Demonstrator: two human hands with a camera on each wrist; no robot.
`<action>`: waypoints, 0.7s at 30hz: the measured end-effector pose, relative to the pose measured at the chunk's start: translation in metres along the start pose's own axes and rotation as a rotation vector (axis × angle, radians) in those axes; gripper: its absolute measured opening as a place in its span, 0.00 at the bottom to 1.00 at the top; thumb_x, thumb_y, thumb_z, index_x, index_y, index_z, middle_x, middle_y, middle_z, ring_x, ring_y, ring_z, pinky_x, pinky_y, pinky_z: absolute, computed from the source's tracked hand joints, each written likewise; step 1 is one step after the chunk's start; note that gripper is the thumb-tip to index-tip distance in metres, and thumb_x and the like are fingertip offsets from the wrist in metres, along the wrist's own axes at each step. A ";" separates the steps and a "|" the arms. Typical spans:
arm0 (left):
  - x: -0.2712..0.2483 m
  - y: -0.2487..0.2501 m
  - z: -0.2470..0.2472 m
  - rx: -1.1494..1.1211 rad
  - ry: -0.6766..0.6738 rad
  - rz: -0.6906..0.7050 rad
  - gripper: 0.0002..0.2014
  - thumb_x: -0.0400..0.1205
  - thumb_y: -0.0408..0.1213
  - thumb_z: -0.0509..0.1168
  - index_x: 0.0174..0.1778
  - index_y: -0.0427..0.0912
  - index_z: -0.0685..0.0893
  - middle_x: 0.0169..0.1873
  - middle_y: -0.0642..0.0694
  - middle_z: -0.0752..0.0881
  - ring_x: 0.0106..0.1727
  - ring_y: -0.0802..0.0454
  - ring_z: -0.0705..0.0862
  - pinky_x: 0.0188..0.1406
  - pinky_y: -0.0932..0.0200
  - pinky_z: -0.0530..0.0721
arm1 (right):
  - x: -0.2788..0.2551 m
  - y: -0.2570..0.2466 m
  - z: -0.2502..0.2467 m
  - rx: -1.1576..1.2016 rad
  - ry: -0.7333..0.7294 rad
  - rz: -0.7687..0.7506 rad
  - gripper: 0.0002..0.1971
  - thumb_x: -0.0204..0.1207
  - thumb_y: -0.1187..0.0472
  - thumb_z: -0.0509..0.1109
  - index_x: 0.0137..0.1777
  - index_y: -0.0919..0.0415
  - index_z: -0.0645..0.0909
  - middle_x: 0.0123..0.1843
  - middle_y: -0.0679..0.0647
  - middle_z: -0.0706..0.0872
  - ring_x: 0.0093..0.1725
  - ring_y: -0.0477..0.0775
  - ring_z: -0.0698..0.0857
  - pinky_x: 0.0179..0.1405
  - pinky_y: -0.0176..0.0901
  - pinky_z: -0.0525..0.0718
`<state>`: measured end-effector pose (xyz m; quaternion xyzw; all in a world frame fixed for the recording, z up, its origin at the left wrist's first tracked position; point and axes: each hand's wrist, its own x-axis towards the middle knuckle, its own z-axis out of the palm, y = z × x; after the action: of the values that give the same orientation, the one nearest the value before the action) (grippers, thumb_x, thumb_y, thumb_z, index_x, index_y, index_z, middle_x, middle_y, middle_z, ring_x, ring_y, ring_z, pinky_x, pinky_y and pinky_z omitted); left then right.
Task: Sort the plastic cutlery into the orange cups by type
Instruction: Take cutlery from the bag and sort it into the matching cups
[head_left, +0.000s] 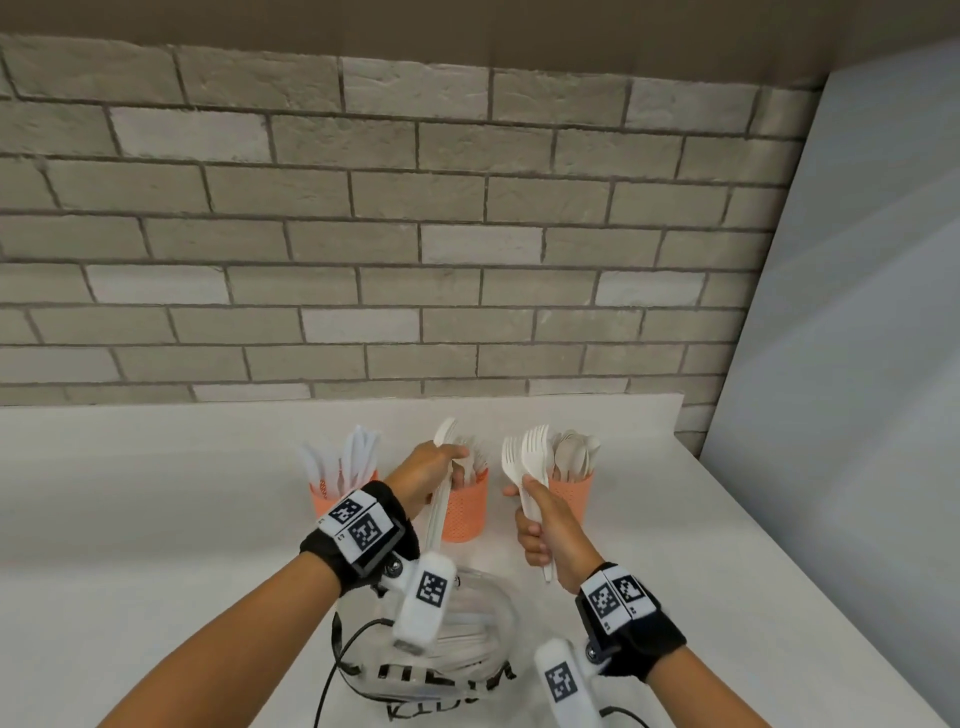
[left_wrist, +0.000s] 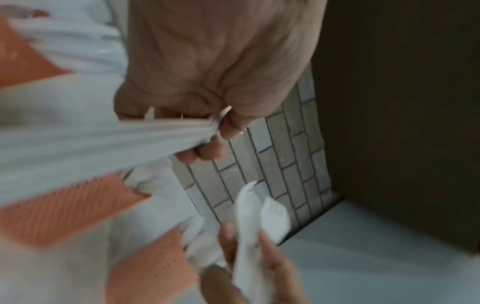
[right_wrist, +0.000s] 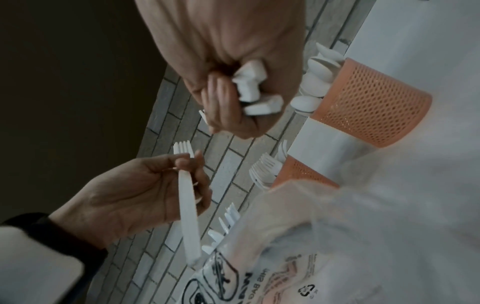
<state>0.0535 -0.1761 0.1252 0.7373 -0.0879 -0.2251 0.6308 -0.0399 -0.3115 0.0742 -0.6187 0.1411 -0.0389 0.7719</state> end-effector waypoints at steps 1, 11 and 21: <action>0.003 0.001 -0.001 0.117 0.024 0.032 0.07 0.85 0.35 0.55 0.53 0.37 0.76 0.23 0.47 0.81 0.28 0.52 0.77 0.29 0.64 0.76 | 0.000 -0.002 -0.003 0.004 0.011 0.022 0.19 0.84 0.45 0.50 0.52 0.58 0.76 0.16 0.45 0.63 0.12 0.40 0.58 0.11 0.28 0.56; 0.038 0.038 -0.015 0.339 0.253 0.473 0.11 0.84 0.43 0.59 0.55 0.42 0.80 0.47 0.39 0.84 0.48 0.41 0.84 0.55 0.41 0.85 | 0.008 -0.007 -0.023 -0.155 0.142 -0.035 0.20 0.85 0.44 0.48 0.48 0.56 0.78 0.21 0.48 0.66 0.13 0.41 0.61 0.13 0.29 0.57; 0.068 0.015 0.011 0.270 0.253 0.548 0.10 0.84 0.38 0.60 0.57 0.37 0.80 0.44 0.43 0.81 0.37 0.48 0.81 0.22 0.77 0.78 | 0.026 -0.003 -0.030 -0.187 0.204 -0.001 0.29 0.83 0.40 0.41 0.46 0.52 0.83 0.16 0.43 0.67 0.13 0.39 0.60 0.12 0.29 0.56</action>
<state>0.1113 -0.2166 0.1234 0.7855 -0.2329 0.0598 0.5703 -0.0230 -0.3469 0.0670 -0.6807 0.2215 -0.0891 0.6926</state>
